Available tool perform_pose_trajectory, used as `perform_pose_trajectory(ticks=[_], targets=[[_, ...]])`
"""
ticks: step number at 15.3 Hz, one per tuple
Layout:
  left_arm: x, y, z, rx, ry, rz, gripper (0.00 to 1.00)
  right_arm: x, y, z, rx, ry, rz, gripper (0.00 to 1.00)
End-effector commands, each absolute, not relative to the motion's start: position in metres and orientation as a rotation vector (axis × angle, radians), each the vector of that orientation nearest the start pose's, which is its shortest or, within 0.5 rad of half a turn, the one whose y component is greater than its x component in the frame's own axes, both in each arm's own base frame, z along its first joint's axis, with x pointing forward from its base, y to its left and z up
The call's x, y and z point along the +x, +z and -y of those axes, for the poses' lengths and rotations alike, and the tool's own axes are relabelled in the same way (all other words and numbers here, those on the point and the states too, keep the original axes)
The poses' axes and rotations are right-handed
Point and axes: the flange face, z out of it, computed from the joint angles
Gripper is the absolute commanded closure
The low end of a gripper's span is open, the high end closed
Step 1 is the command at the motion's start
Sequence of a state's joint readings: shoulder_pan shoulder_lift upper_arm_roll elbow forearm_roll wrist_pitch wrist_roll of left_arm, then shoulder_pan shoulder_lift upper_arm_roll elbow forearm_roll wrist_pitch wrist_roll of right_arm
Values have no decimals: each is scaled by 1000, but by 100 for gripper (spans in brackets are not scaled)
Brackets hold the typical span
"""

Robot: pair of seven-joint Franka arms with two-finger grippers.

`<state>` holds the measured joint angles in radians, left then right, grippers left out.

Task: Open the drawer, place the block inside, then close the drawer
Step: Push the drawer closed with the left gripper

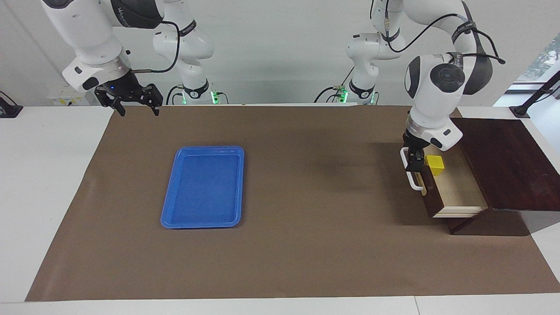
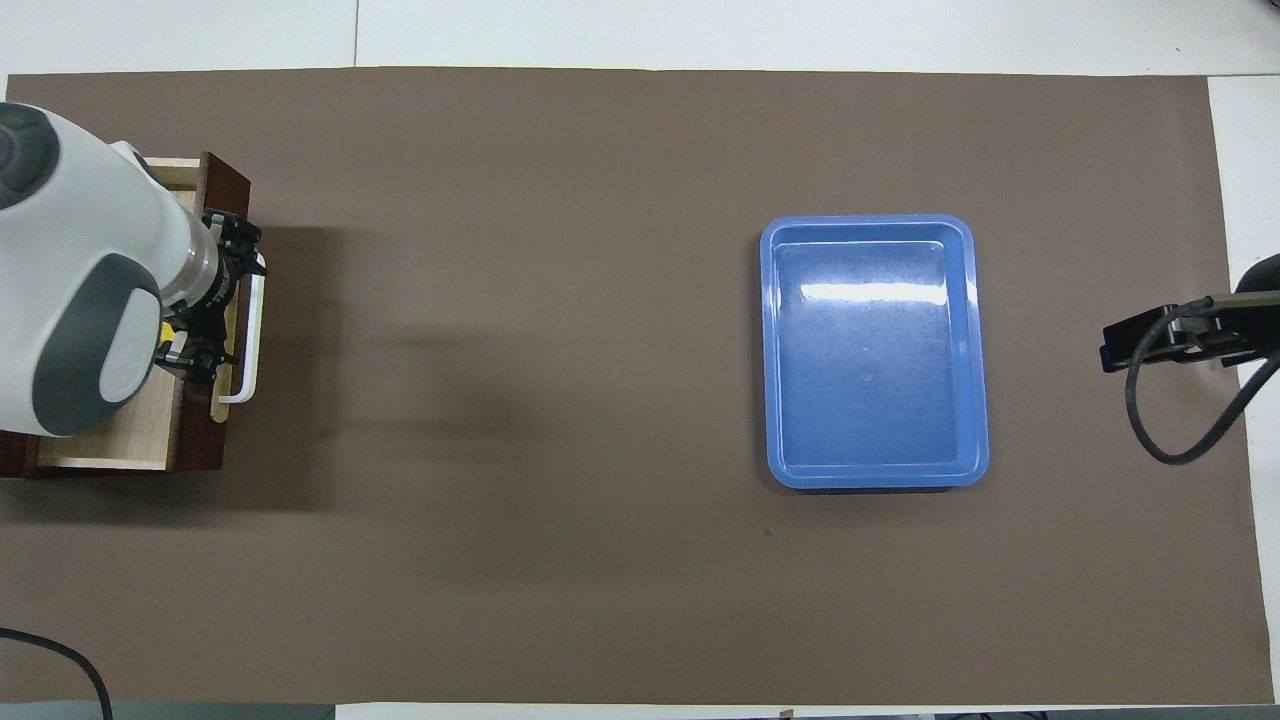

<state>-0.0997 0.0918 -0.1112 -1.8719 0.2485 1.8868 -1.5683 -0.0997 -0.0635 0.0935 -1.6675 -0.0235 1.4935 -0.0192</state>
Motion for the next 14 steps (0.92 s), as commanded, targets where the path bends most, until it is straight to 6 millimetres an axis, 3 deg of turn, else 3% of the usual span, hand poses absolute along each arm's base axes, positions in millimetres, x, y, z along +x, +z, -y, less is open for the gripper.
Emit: perform_pose_trajectory(ticks=[1,5,8,14], targets=[[552,443,101,-2317,-362,1684,0,522,608,8,-3168,208,-20,0],[556,431,86,-2277,-442,1643,0,522,608,7,-3168,210,-17,0],[560,432,67,-2247,-479,1628,0,522,608,7,-3169,210,-17,0],[572,435,5,-2241,-518,1632,0,522,608,7,-3169,210,-17,0]])
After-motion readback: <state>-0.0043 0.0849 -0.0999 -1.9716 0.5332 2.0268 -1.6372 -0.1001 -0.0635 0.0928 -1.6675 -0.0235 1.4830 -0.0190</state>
